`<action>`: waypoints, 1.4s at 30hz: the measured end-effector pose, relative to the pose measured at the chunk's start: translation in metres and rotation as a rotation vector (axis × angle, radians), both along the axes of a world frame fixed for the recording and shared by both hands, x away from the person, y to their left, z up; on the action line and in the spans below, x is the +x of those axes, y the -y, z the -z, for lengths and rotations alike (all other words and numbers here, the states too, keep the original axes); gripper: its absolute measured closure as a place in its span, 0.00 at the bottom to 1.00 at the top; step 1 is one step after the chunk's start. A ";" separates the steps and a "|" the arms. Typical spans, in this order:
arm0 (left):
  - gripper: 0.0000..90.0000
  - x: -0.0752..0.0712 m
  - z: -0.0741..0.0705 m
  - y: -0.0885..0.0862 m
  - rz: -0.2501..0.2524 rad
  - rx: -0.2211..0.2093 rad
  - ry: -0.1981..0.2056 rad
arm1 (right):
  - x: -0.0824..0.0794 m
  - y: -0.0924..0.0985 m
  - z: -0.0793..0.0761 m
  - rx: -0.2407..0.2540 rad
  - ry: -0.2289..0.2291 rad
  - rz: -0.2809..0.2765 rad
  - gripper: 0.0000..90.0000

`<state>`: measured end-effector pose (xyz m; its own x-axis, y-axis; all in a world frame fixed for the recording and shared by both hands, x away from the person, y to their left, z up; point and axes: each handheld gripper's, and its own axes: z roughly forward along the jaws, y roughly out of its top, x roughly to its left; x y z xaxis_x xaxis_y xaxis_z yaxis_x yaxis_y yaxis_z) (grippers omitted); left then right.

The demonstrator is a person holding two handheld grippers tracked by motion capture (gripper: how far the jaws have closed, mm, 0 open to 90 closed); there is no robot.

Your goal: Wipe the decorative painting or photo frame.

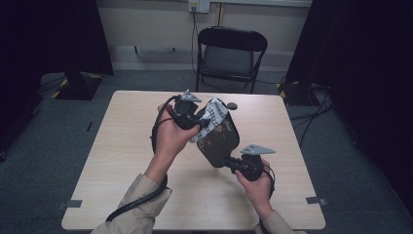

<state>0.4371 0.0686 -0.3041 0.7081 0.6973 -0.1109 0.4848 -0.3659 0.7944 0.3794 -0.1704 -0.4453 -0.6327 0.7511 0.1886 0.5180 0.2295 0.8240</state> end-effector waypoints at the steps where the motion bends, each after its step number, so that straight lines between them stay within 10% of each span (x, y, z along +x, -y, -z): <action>1: 0.81 0.000 0.001 0.001 0.004 0.009 0.001 | 0.000 0.000 0.000 0.001 0.001 0.000 0.88; 42: 0.81 -0.010 0.102 -0.005 -0.015 0.100 -0.124 | -0.001 -0.003 0.000 -0.005 0.013 -0.007 0.86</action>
